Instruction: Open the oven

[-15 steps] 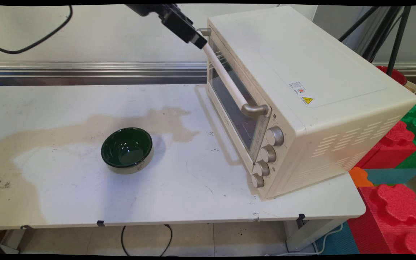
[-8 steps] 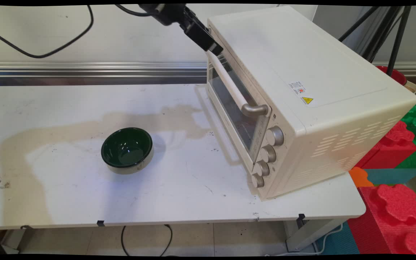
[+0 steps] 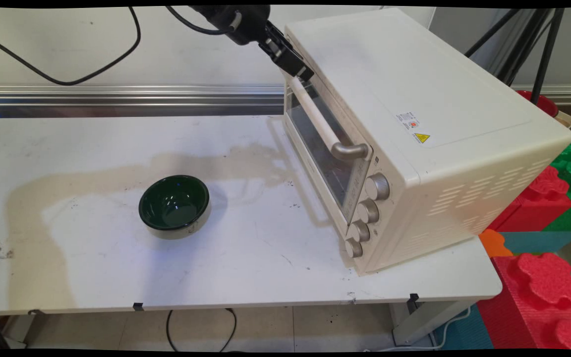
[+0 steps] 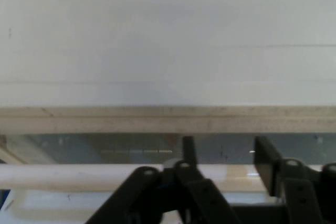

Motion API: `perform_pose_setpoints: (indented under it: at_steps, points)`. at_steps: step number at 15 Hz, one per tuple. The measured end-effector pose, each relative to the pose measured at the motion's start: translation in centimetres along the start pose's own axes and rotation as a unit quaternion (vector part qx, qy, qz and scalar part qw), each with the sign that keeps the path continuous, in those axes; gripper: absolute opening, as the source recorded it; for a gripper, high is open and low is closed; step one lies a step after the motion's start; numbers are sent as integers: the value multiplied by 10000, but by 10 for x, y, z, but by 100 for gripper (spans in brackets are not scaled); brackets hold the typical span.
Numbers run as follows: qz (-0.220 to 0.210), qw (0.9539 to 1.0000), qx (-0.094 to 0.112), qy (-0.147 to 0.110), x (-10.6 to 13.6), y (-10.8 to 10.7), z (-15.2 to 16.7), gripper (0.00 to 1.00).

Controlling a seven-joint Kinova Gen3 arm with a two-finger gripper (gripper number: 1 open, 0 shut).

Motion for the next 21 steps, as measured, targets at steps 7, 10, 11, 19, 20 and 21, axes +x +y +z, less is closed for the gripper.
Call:
perform_pose_setpoints:
  at_steps: [7, 10, 11, 19, 20, 21]
  points:
    - [-60, 10000, 5, -16, 0, 0, 17, 0]
    - [-92, 10000, -9, -26, 1, 0, 24, 0]
    - [-100, 9999, -13, -27, 1, 1, 28, 0]
    - [-163, 9998, -53, -92, -3, 4, 46, 0]
    - [-181, 9998, -56, -115, -6, 5, 47, 0]
    - [-201, 9997, -57, -140, -8, 5, 47, 0]
